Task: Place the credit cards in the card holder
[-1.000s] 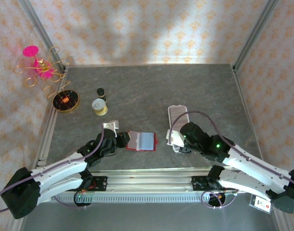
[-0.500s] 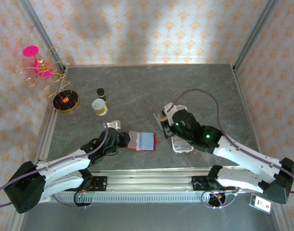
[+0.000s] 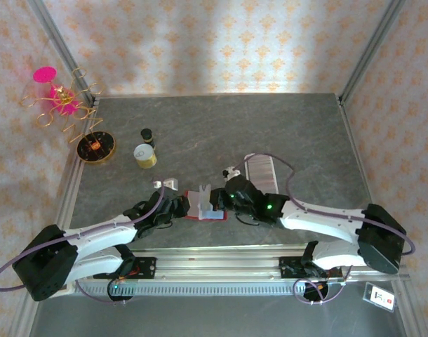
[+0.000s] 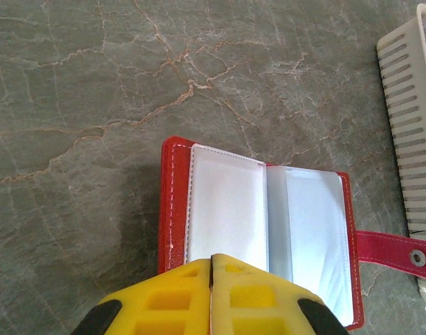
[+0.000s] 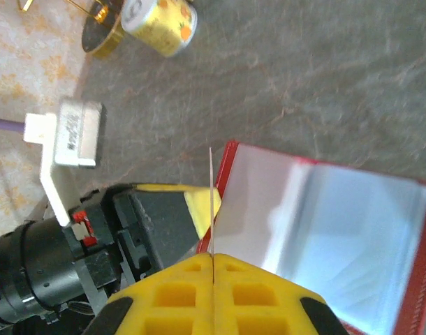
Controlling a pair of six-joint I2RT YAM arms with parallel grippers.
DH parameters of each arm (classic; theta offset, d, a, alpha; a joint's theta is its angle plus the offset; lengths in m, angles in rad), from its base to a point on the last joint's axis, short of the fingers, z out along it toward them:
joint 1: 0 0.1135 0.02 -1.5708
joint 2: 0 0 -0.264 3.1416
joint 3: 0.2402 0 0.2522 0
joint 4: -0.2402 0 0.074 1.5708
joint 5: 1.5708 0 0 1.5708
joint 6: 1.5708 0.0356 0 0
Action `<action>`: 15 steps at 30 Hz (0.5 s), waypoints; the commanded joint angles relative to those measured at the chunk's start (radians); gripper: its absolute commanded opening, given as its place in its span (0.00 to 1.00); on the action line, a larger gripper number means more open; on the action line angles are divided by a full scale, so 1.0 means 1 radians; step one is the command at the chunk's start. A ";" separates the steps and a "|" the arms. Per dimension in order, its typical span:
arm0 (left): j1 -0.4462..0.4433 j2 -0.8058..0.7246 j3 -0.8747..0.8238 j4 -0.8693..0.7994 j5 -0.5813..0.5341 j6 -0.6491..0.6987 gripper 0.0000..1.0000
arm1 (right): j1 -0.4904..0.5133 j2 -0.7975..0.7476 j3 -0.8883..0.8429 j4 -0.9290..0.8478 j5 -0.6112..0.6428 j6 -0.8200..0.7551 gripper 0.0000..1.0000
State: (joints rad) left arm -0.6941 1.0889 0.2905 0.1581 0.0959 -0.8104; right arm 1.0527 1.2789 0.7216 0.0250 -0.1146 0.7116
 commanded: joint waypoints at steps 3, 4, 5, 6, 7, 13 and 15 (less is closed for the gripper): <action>-0.002 0.036 -0.031 0.049 -0.015 0.001 0.09 | 0.020 0.043 -0.040 0.091 0.084 0.164 0.00; -0.001 0.044 -0.032 0.049 -0.013 0.002 0.09 | 0.020 0.048 -0.051 0.102 0.088 0.177 0.00; -0.002 0.054 -0.031 0.048 -0.008 0.002 0.09 | 0.021 0.054 -0.058 0.108 0.095 0.192 0.00; -0.002 0.061 -0.032 0.052 -0.001 0.004 0.09 | 0.020 0.061 -0.066 0.110 0.104 0.200 0.00; -0.002 0.067 -0.032 0.056 0.004 0.002 0.09 | 0.021 0.067 -0.069 0.109 0.112 0.205 0.00; -0.002 0.080 -0.039 0.055 -0.012 0.003 0.09 | 0.021 0.124 -0.057 0.091 0.137 0.220 0.00; -0.002 0.086 -0.049 0.058 -0.016 0.001 0.09 | 0.021 0.132 -0.051 0.086 0.150 0.219 0.00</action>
State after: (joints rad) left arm -0.6941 1.1641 0.2642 0.1982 0.0963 -0.8104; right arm 1.0691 1.3991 0.6594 0.1093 -0.0254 0.9070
